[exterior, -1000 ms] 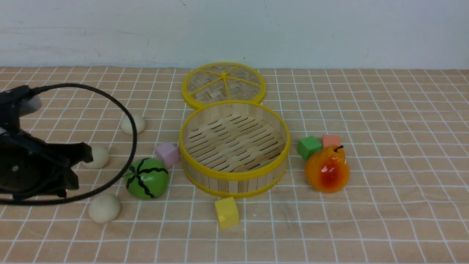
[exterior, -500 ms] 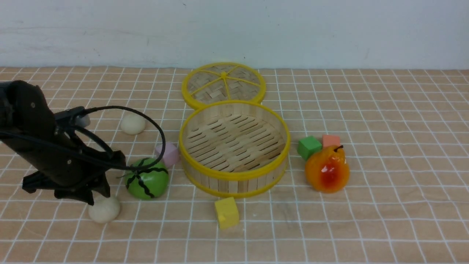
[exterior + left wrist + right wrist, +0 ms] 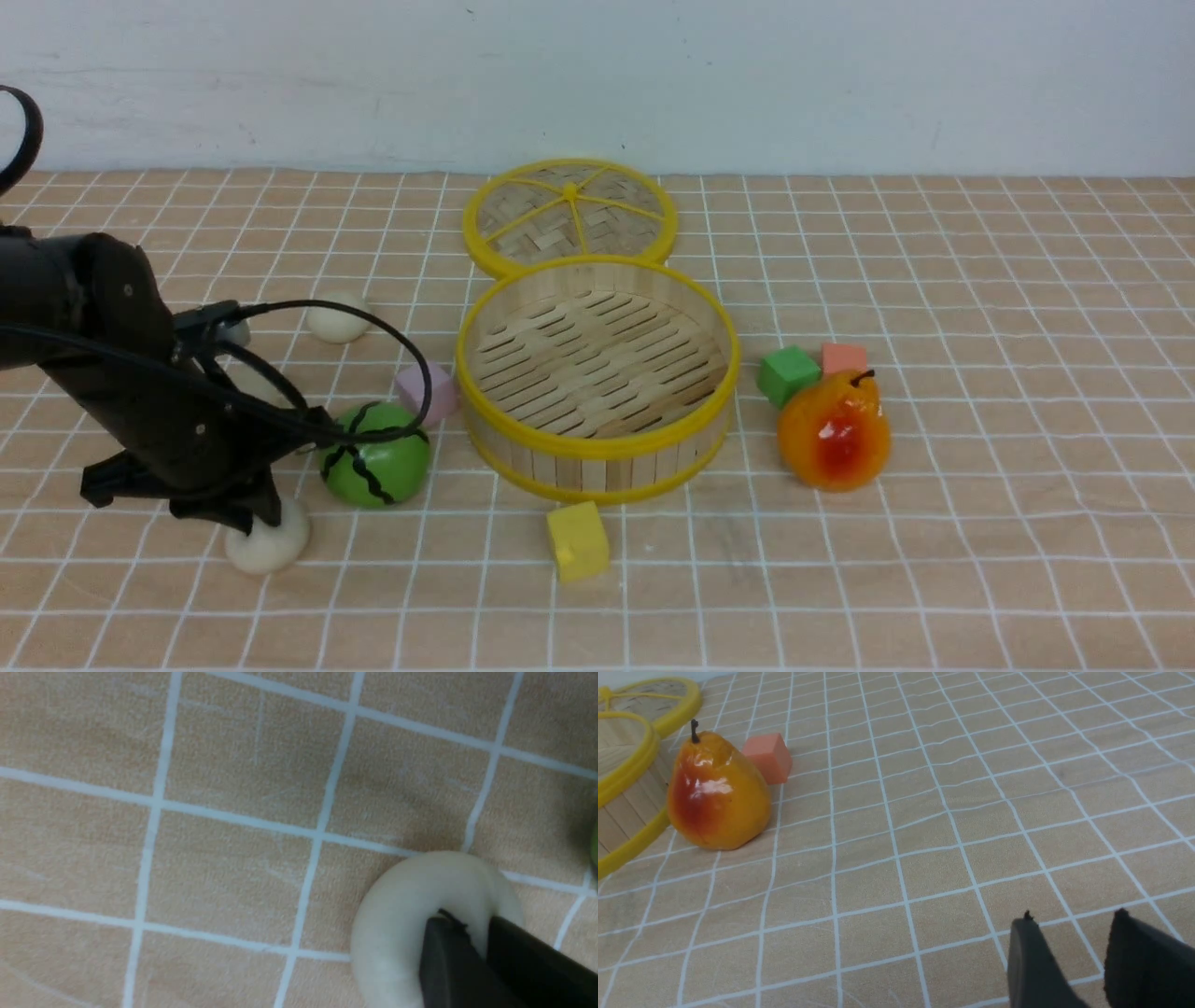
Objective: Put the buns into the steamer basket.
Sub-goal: Use the left arm to grab a steamed stuffed bun, then use the left arm to put the steamed stuffed bun into the steamer
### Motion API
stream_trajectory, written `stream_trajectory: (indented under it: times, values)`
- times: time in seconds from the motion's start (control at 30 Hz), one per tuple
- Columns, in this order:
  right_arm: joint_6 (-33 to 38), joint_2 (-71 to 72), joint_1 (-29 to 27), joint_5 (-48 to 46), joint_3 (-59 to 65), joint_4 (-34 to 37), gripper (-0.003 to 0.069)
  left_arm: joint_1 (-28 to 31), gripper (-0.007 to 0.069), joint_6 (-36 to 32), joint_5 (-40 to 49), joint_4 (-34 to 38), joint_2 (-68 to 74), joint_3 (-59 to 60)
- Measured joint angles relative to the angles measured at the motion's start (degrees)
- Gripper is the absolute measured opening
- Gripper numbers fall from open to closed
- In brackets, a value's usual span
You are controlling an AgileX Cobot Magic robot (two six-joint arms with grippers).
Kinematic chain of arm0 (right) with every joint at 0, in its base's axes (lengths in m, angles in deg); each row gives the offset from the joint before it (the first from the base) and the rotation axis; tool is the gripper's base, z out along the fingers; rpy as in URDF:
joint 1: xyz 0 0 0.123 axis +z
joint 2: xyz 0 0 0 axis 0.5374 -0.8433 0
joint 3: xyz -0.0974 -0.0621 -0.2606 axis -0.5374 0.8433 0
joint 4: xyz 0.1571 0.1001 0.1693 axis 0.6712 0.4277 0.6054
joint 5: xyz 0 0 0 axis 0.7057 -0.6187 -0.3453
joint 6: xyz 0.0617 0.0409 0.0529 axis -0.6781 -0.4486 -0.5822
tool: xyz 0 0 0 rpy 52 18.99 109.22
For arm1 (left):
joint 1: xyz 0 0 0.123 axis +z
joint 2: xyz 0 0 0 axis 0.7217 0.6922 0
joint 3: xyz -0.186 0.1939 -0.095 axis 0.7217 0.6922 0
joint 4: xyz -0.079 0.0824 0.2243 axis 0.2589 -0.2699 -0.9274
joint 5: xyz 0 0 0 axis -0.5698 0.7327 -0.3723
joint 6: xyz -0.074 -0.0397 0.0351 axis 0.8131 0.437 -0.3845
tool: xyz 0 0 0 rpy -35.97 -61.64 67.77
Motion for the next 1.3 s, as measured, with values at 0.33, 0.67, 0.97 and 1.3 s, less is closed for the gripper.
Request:
stream_trajectory:
  times: [0.33, 0.67, 0.97, 1.3]
  values:
    - [0.0, 0.0, 0.0, 0.0, 0.0, 0.0, 0.0241, 0.0, -0.0013, -0.6, 13.9, -3.0, -3.9, -14.1]
    - [0.0, 0.0, 0.0, 0.0, 0.0, 0.0, 0.0241, -3.4, -0.0013, -5.8, 23.0, 2.0, -6.2, -34.7]
    - [0.0, 0.0, 0.0, 0.0, 0.0, 0.0, 0.0241, -15.7, -0.0013, -6.1, 16.5, 1.2, -0.5, -36.2]
    - [0.0, 0.0, 0.0, 0.0, 0.0, 0.0, 0.0241, -19.8, -0.0012, -6.2, 5.1, 1.5, 11.5, -36.2]
